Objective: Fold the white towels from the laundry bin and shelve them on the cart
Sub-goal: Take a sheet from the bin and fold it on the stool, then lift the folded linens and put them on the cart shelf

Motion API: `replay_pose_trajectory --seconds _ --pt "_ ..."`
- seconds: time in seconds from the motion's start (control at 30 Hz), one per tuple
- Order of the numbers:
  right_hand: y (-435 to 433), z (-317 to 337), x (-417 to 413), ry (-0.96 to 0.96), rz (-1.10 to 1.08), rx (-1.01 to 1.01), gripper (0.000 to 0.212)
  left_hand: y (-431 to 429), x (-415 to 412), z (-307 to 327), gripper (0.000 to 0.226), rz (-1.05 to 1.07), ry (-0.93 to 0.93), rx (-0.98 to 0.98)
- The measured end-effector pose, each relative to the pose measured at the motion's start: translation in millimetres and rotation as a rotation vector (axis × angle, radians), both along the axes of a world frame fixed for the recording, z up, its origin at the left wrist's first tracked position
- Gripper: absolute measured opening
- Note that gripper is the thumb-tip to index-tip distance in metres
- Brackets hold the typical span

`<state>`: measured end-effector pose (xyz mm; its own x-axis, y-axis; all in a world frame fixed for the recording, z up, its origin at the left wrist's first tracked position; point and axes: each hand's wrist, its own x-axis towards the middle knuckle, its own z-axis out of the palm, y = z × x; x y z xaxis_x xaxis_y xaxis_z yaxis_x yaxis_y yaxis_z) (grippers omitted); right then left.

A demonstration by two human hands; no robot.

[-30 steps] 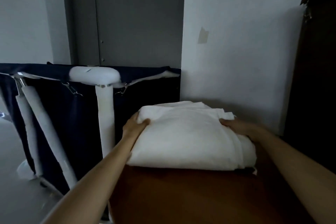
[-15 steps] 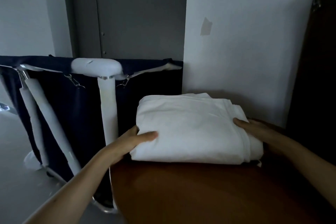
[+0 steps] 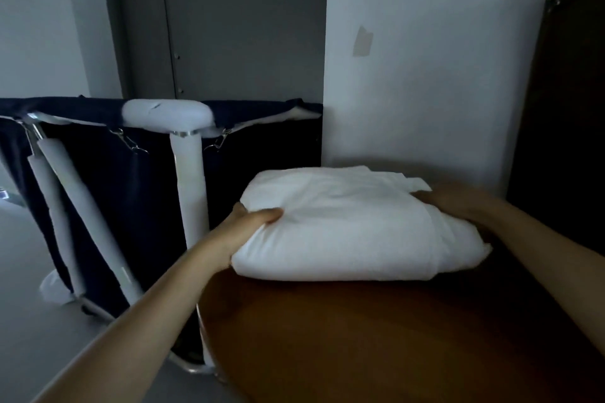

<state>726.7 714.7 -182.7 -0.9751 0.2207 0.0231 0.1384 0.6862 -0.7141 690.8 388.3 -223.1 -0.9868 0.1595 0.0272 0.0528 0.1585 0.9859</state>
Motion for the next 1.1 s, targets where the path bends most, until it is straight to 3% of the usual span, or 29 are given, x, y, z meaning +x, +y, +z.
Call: replay_pose_trajectory --seconds 0.1,0.17,0.27,0.37,0.43,0.5,0.6,0.73,0.87,0.97,1.1 --pt "2.5 -22.0 -5.2 0.011 -0.032 -0.043 0.08 5.1 6.9 -4.1 0.092 0.085 0.032 -0.183" --pt "3.2 -24.1 -8.0 0.014 -0.067 0.089 0.084 2.9 7.0 0.8 0.098 0.131 0.106 -0.341" --pt "-9.6 -11.1 -1.4 0.186 -0.113 0.389 0.063 10.3 10.6 18.9 0.09 0.175 0.327 -0.611" --pt "-26.9 -1.6 4.2 0.406 -0.055 0.449 0.046 29.9 9.5 30.0 0.073 0.141 0.495 -0.745" --pt "-34.2 -7.2 1.3 0.341 0.013 0.506 0.042 40.6 2.3 20.2 0.071 0.054 0.484 -0.875" --pt "-34.0 -25.1 -6.2 0.161 0.048 0.413 0.053 46.0 -3.5 6.4 0.075 -0.039 0.436 -0.968" --pt "-27.9 -30.7 -6.2 0.059 0.019 0.166 0.073 40.6 -5.0 4.3 0.07 -0.046 0.347 -0.839" --pt "-13.9 -26.0 4.0 -0.029 -0.042 -0.136 0.096 20.2 -6.1 4.1 0.097 0.006 0.111 -0.483" --pt "-6.4 -30.7 11.2 -0.039 -0.126 -0.142 0.1 10.8 -8.2 -0.5 0.099 -0.03 0.04 -0.296" --pt "-5.5 -28.4 25.7 -0.057 -0.127 -0.185 0.119 11.1 -4.8 -1.6 0.1 -0.067 0.023 -0.21" --pt "-7.2 -31.7 45.2 -0.024 -0.119 -0.259 0.102 11.3 6.4 -0.5 0.102 -0.078 0.054 -0.226"
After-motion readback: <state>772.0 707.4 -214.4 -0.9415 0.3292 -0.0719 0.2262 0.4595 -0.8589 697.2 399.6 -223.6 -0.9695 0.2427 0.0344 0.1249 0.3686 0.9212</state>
